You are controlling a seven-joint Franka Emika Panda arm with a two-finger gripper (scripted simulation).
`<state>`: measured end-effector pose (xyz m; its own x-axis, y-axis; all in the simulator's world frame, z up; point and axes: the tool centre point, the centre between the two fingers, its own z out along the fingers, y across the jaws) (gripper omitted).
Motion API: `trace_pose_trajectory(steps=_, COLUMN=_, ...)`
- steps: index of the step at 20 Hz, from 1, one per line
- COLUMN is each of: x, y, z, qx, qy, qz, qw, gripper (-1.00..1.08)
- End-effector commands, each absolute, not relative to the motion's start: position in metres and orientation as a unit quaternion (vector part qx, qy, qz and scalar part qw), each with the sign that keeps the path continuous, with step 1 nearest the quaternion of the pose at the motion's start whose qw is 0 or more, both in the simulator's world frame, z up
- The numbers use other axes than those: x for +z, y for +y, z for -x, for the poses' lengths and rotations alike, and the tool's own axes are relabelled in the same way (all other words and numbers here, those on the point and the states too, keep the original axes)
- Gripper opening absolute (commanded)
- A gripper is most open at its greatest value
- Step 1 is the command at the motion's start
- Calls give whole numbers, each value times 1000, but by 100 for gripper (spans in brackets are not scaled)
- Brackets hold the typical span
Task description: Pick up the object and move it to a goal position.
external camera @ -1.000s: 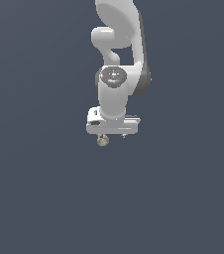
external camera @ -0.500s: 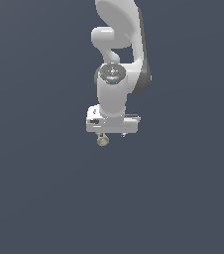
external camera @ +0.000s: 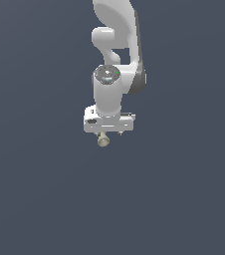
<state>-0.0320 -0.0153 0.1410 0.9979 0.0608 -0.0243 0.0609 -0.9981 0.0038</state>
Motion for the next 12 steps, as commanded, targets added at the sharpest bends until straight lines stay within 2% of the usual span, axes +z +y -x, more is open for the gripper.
trace_pose_trajectory(steps=1, x=136, y=-22, z=39, qx=-10, qy=46, qz=-999, qw=2, gripper=100)
trace_pose_trajectory(steps=12, x=116, y=-48, z=75, qx=-2, qy=117, qz=-993, qw=0, gripper=100)
